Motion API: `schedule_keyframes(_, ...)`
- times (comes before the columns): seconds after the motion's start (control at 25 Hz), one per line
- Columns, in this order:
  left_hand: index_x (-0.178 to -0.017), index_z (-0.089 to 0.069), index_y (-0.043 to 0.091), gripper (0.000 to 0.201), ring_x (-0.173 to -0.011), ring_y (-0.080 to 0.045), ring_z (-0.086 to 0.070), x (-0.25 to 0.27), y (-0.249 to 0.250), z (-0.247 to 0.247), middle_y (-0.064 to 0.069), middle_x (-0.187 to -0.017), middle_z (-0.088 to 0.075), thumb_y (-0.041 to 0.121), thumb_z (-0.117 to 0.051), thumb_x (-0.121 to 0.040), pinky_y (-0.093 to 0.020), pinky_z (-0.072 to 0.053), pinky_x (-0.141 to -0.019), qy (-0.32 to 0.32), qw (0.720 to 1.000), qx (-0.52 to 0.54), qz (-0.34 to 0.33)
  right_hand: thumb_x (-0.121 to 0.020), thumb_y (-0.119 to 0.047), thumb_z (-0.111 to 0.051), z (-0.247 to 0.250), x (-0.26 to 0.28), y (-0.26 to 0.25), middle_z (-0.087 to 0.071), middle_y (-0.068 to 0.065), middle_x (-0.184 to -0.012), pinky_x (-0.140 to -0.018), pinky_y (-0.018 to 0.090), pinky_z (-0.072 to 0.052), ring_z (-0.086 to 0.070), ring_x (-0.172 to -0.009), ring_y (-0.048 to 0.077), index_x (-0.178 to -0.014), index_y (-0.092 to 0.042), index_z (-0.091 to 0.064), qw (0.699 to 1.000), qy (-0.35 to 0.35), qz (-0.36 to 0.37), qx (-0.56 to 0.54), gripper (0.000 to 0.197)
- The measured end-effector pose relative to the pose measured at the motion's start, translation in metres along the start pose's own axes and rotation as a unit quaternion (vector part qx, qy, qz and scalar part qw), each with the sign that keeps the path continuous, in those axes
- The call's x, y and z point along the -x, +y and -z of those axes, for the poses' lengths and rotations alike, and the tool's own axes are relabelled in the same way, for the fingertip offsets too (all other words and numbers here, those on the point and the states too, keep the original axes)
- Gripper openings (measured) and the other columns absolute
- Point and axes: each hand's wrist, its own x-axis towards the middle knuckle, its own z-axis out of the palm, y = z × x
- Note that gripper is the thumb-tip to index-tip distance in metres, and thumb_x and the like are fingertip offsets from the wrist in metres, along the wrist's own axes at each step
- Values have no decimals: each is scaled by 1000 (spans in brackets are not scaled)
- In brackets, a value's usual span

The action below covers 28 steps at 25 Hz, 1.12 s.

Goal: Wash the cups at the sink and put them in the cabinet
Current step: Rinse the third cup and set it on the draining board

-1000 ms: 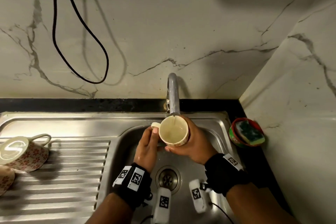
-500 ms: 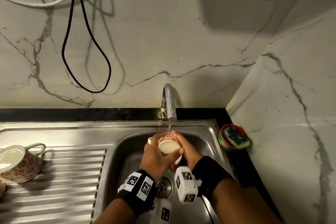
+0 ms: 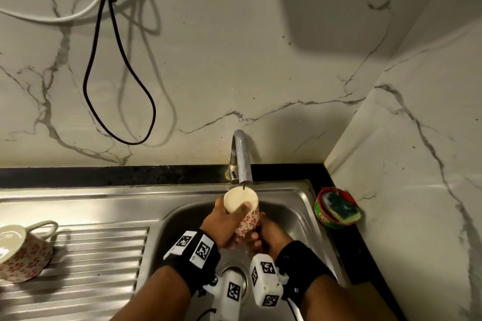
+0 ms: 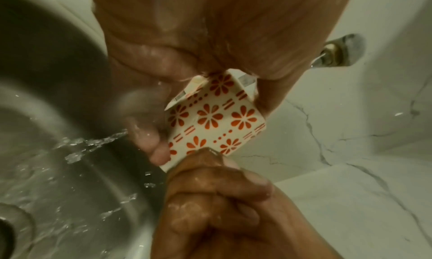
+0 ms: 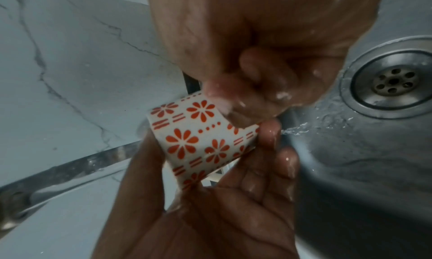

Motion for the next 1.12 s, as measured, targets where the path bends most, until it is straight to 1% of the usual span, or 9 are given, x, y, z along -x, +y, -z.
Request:
schedule_keyframes(0.16, -132, -30, 44, 81, -91, -20, -70, -5, -2, -9, -2, -114, -66, 58, -81, -71, -25, -58, -61, 29, 998, -41, -39, -104, -57, -25, 1, -24, -3, -39, -1, -45, -33, 15, -25, -33, -31, 8, -64, -9, -55, 999, -24, -21, -1, 69)
schedule_keyframes(0.28, -132, -30, 50, 87, -96, -16, -65, -2, -1, -9, 12, -106, -63, 59, -84, -64, -35, -57, -85, 94, 987, -119, -43, -105, -53, -29, -6, -32, -6, -36, -1, -43, -33, 12, -24, -32, -29, 8, -55, -13, -47, 998, -57, -28, 1, 66)
schedule_keyframes(0.36, -136, -27, 49, 86, -95, -18, -62, 7, 6, -10, 13, -101, -59, 56, -81, -70, -34, -52, -87, 140, 968, -204, -34, -103, -51, -36, -14, -34, -3, -37, 0, -41, -33, 12, -26, -33, -29, 9, -57, -15, -45, 997, -74, -28, -2, 59)
schedule_keyframes(0.44, -137, -22, 51, 86, -97, -23, -65, 18, 13, -14, 7, -99, -59, 54, -78, -72, -35, -53, -87, 158, 952, -260, -34, -96, -55, -47, -19, -35, 2, -49, 3, -47, -39, 16, -36, -46, -37, 13, -65, -14, -55, 994, -100, -30, -27, 52)
schedule_keyframes(0.56, -135, -15, 56, 86, -93, -16, -64, 32, 13, -22, 13, -94, -56, 48, -78, -76, -30, -50, -83, 166, 940, -290, -66, -92, -56, -49, -19, -32, 7, -72, 11, -67, -62, 30, -50, -66, -66, 25, -86, -10, -68, 989, -124, -22, -78, 50)
schedule_keyframes(0.76, -127, -24, 64, 86, -94, -5, -60, 35, 4, -22, 22, -98, -58, 43, -86, -71, -21, -50, -83, 174, 951, -227, -119, -96, -60, -43, -13, -30, 7, -78, 12, -89, -61, 31, -58, -76, -78, 24, -107, -11, -71, 984, -143, 9, -109, 58)
schedule_keyframes(0.84, -132, -27, 60, 89, -93, -6, -60, 34, 0, -23, 19, -99, -59, 44, -87, -69, -16, -47, -78, 185, 953, -210, -118, -93, -66, -44, -10, -30, 5, -77, 13, -105, -70, 35, -58, -73, -97, 27, -119, -15, -68, 986, -130, 15, -104, 62)
schedule_keyframes(0.92, -139, -30, 51, 91, -97, -8, -58, 33, -2, -24, 16, -106, -58, 49, -87, -67, -20, -46, -81, 190, 956, -198, -106, -90, -69, -46, -6, -33, 4, -75, 13, -113, -74, 37, -58, -69, -108, 29, -125, -17, -66, 987, -123, 14, -102, 66)
schedule_keyframes(1.12, -141, -33, 41, 95, -106, -13, -59, 26, -10, -26, 11, -113, -60, 62, -84, -63, -26, -49, -89, 173, 962, -201, -71, -91, -64, -53, 5, -32, 1, -75, 17, -110, -59, 35, -61, -71, -97, 31, -121, -13, -66, 985, -121, 4, -122, 61)
